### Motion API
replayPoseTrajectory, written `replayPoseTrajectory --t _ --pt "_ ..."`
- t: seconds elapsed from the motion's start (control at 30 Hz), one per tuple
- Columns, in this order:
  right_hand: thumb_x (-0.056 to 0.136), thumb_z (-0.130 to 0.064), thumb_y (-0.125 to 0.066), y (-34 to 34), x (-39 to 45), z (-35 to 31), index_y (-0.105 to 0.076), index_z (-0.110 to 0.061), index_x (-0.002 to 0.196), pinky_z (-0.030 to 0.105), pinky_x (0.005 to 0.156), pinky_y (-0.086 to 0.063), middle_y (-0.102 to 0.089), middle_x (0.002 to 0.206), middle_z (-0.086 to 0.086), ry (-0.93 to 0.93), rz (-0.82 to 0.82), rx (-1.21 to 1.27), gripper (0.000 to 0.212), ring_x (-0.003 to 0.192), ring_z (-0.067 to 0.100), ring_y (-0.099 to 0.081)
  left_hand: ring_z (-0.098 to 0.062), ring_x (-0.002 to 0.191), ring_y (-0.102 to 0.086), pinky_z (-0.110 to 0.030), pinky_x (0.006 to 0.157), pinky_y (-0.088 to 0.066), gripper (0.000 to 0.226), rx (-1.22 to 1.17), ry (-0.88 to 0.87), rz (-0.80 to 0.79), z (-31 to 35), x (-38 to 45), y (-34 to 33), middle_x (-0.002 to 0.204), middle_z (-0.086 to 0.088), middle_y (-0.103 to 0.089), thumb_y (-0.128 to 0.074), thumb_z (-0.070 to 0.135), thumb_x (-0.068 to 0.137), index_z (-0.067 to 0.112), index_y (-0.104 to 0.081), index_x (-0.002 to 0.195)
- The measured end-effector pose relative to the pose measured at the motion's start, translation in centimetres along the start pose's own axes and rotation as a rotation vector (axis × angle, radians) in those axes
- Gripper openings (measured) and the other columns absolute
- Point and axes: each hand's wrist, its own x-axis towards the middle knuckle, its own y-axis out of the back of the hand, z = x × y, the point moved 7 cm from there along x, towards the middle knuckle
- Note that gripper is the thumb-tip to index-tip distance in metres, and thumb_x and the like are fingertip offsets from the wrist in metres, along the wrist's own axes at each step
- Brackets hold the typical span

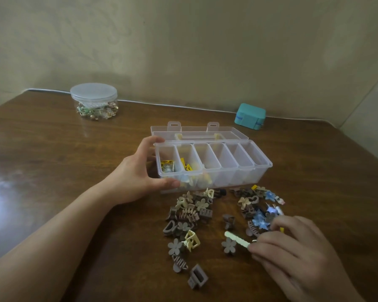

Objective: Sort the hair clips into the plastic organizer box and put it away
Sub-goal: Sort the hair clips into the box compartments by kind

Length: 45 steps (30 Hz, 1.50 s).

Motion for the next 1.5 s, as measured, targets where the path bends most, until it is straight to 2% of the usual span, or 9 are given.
replayPoseTrajectory --t 0.3,0.4,0.53,0.73,0.83,0.97,1.1,1.27,1.5 --pt "0.084 -0.028 -0.06 2.9 6.0 3.1 -0.069 -0.017 0.089 0.028 0.076 -0.049 -0.064 0.084 -0.008 -0.28 0.266 0.235 0.015 0.083 0.011 -0.059 0.002 0.118 -0.05 -0.014 0.09 -0.035 0.103 0.008 -0.011 0.005 -0.1 0.0 0.2 0.128 0.022 -0.052 -0.08 0.068 0.053 0.047 -0.025 0.138" --pt "0.086 -0.034 -0.058 0.5 10.3 3.4 -0.069 -0.021 0.093 0.032 0.074 -0.052 -0.063 0.085 -0.012 -0.33 0.254 0.244 0.018 0.083 0.009 -0.059 0.005 0.115 -0.052 -0.01 0.089 -0.037 0.1 -0.015 -0.018 0.002 0.0 -0.1 0.3 0.127 0.022 -0.054 -0.081 0.066 0.052 0.049 -0.028 0.135" --pt "0.086 -0.047 -0.054 -2.8 12.1 3.2 -0.07 -0.025 0.094 0.039 0.08 -0.05 -0.068 0.088 -0.012 -0.294 0.114 0.154 0.028 0.09 0.01 -0.059 0.001 0.12 -0.053 -0.022 0.099 -0.04 0.097 -0.027 -0.026 -0.004 0.1 -0.1 0.3 0.129 0.021 -0.054 -0.082 0.063 0.054 0.049 -0.029 0.134" --pt "0.086 -0.023 -0.065 3.2 8.4 8.1 -0.067 -0.027 0.096 0.008 0.07 -0.048 -0.065 0.089 -0.015 -0.495 0.338 0.289 0.01 0.081 0.0 -0.061 -0.001 0.122 -0.055 -0.023 0.099 -0.042 0.097 -0.016 -0.032 0.007 -0.1 -0.1 0.2 0.133 0.017 -0.057 -0.084 0.063 0.053 0.05 -0.03 0.133" --pt "0.083 -0.026 -0.068 4.1 4.9 11.6 -0.065 -0.041 0.092 0.012 0.061 -0.045 -0.064 0.091 -0.021 -0.63 0.155 0.225 0.018 0.084 -0.009 -0.058 0.0 0.119 -0.056 -0.023 0.095 -0.042 0.1 -0.003 -0.037 -0.01 0.2 -0.1 0.0 0.13 0.02 -0.057 -0.082 0.071 0.048 0.054 -0.03 0.131" --pt "0.078 -0.023 -0.074 2.6 0.0 10.7 -0.062 -0.049 0.083 0.014 0.067 -0.039 -0.064 0.087 -0.026 -0.64 -0.201 0.195 0.029 0.095 -0.012 -0.053 -0.001 0.12 -0.056 -0.027 0.097 -0.044 0.101 0.008 -0.046 -0.019 0.6 -0.1 -0.6 0.134 0.017 -0.059 -0.079 0.077 0.045 0.056 -0.029 0.131" --pt "0.079 -0.059 -0.057 1.4 -3.7 7.3 -0.062 -0.054 0.095 0.013 0.078 -0.04 -0.055 0.111 -0.036 -0.595 -0.312 0.203 0.017 0.109 -0.011 -0.049 -0.008 0.12 -0.058 -0.045 0.103 -0.048 0.103 0.003 -0.041 -0.032 0.9 -0.3 -1.1 0.135 0.014 -0.058 -0.078 0.08 0.042 0.058 -0.028 0.13" --pt "0.076 -0.068 -0.05 1.4 -8.0 5.4 -0.065 -0.046 0.104 0.003 0.1 -0.026 -0.054 0.117 -0.033 -0.694 -0.083 0.205 0.039 0.119 -0.007 -0.043 -0.009 0.117 -0.061 -0.048 0.098 -0.051 0.101 -0.014 -0.029 -0.034 1.0 -0.5 -1.1 0.133 0.015 -0.058 -0.079 0.078 0.042 0.061 -0.029 0.128" --pt "0.08 -0.034 -0.075 2.1 -8.6 6.5 -0.068 -0.04 0.095 0.006 0.087 -0.039 -0.063 0.103 -0.025 -0.728 0.077 0.227 0.018 0.103 0.0 -0.056 -0.004 0.11 -0.064 -0.044 0.097 -0.051 0.104 -0.006 -0.014 -0.032 1.2 -0.6 -1.1 0.126 0.022 -0.061 -0.078 0.079 0.039 0.058 -0.03 0.129"
